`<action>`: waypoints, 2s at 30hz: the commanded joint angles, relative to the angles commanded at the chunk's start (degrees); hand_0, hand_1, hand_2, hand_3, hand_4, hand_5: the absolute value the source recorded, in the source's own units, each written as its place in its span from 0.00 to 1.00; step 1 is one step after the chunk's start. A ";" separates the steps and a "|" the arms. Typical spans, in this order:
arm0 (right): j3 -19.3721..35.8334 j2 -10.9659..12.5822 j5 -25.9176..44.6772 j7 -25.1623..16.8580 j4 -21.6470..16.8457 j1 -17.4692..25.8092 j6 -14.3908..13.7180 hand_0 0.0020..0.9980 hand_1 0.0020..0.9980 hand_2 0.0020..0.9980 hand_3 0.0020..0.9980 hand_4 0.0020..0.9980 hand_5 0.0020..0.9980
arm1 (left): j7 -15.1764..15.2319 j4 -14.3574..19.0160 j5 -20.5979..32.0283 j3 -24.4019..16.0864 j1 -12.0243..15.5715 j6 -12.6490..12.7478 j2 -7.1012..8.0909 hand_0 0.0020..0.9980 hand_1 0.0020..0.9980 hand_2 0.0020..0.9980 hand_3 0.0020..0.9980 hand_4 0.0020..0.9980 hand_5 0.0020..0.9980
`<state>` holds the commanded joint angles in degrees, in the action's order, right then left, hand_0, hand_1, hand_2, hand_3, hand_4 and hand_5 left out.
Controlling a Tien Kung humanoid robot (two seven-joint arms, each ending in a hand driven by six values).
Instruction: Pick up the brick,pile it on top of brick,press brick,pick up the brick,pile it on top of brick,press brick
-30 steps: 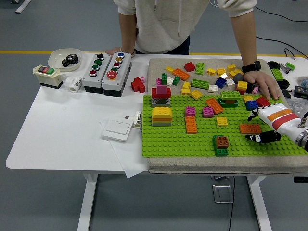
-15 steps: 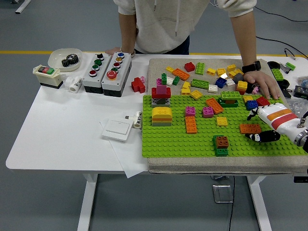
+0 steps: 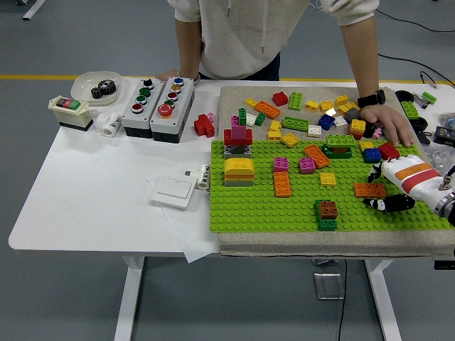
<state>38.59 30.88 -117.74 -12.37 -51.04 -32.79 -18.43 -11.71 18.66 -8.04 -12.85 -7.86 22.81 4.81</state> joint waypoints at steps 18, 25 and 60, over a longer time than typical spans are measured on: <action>-0.14 -1.12 0.53 -0.72 2.52 -0.51 -1.47 0.38 0.46 0.52 0.51 0.78 0.47 | 0.10 0.08 0.29 0.17 -0.28 -0.03 -0.01 0.77 0.75 0.75 0.59 0.66 0.68; 0.05 -1.19 0.80 -0.92 3.09 -0.58 -1.74 0.31 0.43 0.48 0.49 0.75 0.50 | 0.23 0.08 0.63 0.36 -0.44 -0.03 -0.01 0.77 0.75 0.75 0.59 0.66 0.68; -0.52 -1.92 0.75 -2.22 5.52 -0.64 -3.22 0.28 0.41 0.46 0.48 0.70 0.53 | 0.31 0.05 0.94 0.55 -0.71 -0.06 -0.13 0.77 0.75 0.75 0.60 0.66 0.68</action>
<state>38.07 28.97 -116.99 -14.59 -45.52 -33.43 -21.65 -11.40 18.71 -7.09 -12.30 -8.57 22.75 4.68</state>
